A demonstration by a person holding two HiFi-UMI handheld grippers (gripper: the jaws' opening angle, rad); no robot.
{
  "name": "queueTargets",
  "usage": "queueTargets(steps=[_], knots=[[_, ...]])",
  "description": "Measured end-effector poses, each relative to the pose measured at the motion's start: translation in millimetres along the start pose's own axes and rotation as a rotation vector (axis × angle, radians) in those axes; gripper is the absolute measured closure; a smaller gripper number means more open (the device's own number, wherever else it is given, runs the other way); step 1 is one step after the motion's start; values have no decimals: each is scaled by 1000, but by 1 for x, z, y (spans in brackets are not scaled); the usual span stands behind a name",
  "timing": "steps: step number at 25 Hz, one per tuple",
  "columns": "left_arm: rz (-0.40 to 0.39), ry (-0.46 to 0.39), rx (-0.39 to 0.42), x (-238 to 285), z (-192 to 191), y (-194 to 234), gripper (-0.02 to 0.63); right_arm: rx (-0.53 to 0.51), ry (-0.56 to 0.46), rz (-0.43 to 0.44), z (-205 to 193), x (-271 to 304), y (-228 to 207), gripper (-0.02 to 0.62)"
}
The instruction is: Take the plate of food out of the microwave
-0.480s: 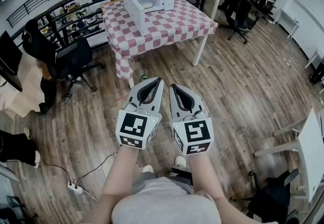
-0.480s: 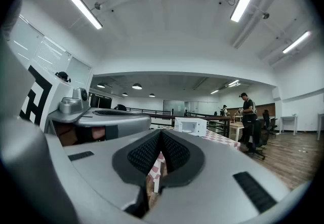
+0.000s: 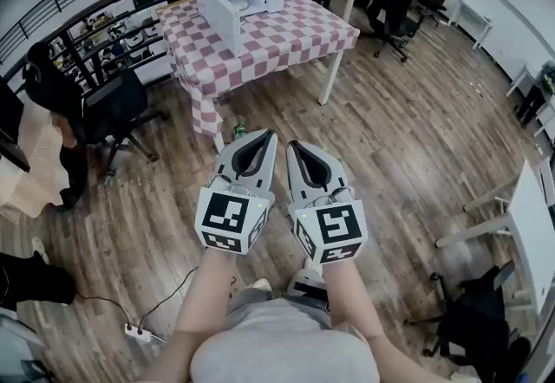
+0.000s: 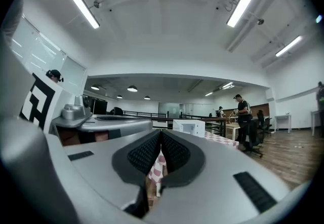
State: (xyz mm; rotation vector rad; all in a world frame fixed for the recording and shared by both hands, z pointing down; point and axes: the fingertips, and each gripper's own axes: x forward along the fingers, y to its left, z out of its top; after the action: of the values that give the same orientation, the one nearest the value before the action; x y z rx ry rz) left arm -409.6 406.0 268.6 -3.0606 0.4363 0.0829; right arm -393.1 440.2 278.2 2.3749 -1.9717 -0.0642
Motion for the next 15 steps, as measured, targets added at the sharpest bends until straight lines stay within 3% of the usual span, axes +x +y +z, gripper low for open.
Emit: queueTargets(steps=[4, 11, 15], knots=[[-9, -7, -23, 0, -1, 7, 603, 59, 32, 21, -2, 6, 8, 569], [8, -9, -34, 14, -5, 28, 603, -77, 86, -16, -9, 36, 2, 571], [12, -7, -31, 28, -7, 43, 603, -85, 75, -17, -8, 56, -5, 571]])
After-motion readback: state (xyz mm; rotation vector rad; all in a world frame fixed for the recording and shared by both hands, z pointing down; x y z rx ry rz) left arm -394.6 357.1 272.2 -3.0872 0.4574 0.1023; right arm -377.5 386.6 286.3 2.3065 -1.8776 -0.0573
